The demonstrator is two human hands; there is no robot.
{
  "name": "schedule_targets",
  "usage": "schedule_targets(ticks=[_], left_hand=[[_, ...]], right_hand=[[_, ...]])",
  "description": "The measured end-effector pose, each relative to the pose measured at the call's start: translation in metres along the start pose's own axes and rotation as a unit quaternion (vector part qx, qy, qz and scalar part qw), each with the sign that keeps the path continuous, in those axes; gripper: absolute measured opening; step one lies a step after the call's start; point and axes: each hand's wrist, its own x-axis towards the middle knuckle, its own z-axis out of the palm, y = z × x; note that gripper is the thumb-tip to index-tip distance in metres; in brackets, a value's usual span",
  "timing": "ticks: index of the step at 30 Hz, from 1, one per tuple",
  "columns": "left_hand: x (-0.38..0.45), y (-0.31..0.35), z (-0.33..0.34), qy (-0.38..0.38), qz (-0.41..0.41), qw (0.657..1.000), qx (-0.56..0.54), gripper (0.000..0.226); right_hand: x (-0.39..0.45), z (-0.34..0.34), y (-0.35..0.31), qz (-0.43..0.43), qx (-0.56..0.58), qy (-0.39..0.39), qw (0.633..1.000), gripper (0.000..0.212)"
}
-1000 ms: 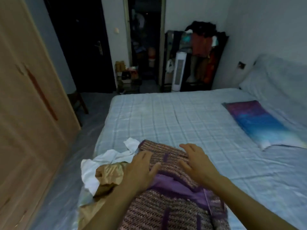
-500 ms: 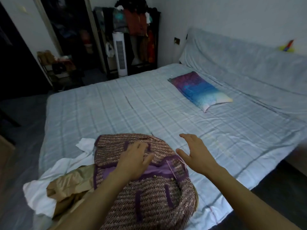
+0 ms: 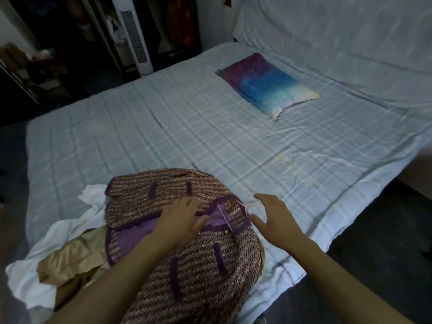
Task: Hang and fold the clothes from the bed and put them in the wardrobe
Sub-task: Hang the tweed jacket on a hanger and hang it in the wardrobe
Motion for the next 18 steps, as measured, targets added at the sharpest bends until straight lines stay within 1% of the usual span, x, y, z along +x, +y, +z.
schedule_targets(ticks=[3,9,13,16,18], left_hand=[[0.035,-0.020,0.015,-0.022,0.017,1.000,0.007,0.054],[0.105,-0.049,0.059,-0.067,0.065,0.995,0.025,0.051],[0.143,-0.069,0.097,-0.094,0.088,0.991,0.036,0.059],[0.170,-0.082,0.124,-0.121,0.115,0.984,0.068,0.039],[0.190,-0.088,0.138,-0.123,0.139,0.978,0.091,0.033]], right_hand=[[0.002,0.028,0.015,0.032,-0.009,-0.015,0.999,0.055],[0.013,0.094,0.051,0.133,0.004,-0.035,0.990,0.054],[0.027,0.141,0.067,0.183,0.006,-0.062,0.981,0.054],[0.039,0.174,0.077,0.209,-0.020,-0.084,0.974,0.057],[0.047,0.192,0.080,0.231,-0.020,-0.076,0.970,0.060]])
